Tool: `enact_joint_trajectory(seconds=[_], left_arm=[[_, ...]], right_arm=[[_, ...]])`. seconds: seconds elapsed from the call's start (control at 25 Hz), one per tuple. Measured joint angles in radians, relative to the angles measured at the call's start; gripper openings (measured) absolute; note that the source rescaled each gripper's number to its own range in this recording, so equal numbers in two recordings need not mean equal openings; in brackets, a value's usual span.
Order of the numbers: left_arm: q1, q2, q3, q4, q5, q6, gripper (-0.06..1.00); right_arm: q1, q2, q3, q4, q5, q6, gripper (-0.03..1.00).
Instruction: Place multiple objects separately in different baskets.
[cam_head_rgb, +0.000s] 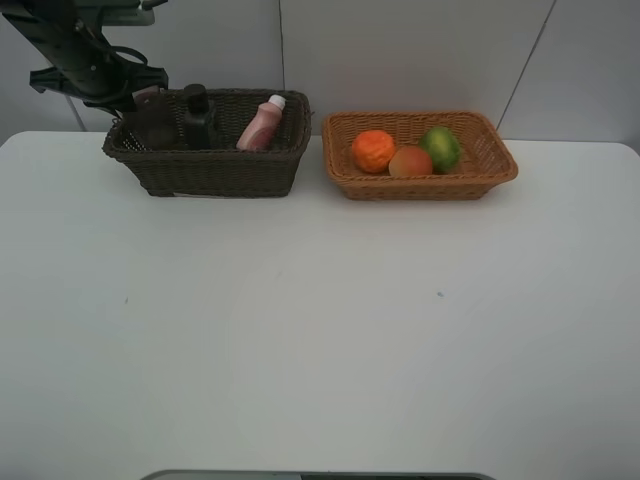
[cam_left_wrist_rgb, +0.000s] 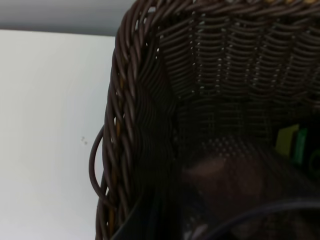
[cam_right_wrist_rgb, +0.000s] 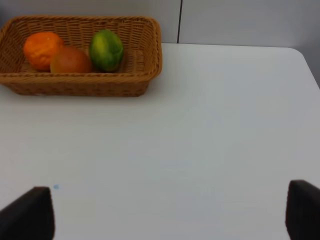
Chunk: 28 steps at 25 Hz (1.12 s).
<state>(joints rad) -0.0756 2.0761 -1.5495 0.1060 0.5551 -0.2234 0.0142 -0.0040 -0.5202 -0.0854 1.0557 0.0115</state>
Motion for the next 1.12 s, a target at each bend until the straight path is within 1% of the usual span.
enact_joint_trajectory(seconds=[0.08, 0.12, 0.2, 0.28, 0.4, 0.44, 0.52, 0.64, 0.92, 1.04, 1.12], left_arm=[[0.0, 0.0, 0.0, 0.0, -0.002, 0.0, 0.01], [0.0, 0.0, 0.0, 0.0, -0.003, 0.0, 0.03], [0.0, 0.0, 0.0, 0.0, -0.004, 0.0, 0.12], [0.0, 0.0, 0.0, 0.0, -0.004, 0.005, 0.31], [0.0, 0.0, 0.0, 0.0, -0.005, 0.026, 0.64], [0.0, -0.001, 0.0, -0.001, -0.005, 0.028, 0.74], [0.0, -0.009, 0.0, -0.005, -0.005, 0.03, 0.84], [0.0, -0.033, 0.0, -0.005, -0.004, 0.033, 0.89], [0.0, -0.139, 0.001, -0.005, 0.031, 0.034, 0.89], [0.0, -0.212, 0.043, -0.005, 0.039, 0.034, 0.89], [0.003, -0.264, 0.097, -0.005, 0.04, 0.034, 0.89]], right_arm=[[0.0, 0.0, 0.0, 0.0, 0.0, 0.0, 0.93], [0.0, 0.0, 0.0, 0.0, 0.0, 0.0, 0.93], [0.0, 0.0, 0.0, 0.0, 0.0, 0.0, 0.93], [0.0, 0.0, 0.0, 0.0, 0.0, 0.0, 0.93], [0.0, 0.0, 0.0, 0.0, 0.0, 0.0, 0.93], [0.0, 0.0, 0.0, 0.0, 0.0, 0.0, 0.93], [0.0, 0.0, 0.0, 0.0, 0.0, 0.0, 0.93], [0.0, 0.0, 0.0, 0.0, 0.0, 0.0, 0.93], [0.0, 0.0, 0.0, 0.0, 0.0, 0.0, 0.93], [0.0, 0.0, 0.0, 0.0, 0.0, 0.0, 0.93], [0.0, 0.0, 0.0, 0.0, 0.0, 0.0, 0.93]])
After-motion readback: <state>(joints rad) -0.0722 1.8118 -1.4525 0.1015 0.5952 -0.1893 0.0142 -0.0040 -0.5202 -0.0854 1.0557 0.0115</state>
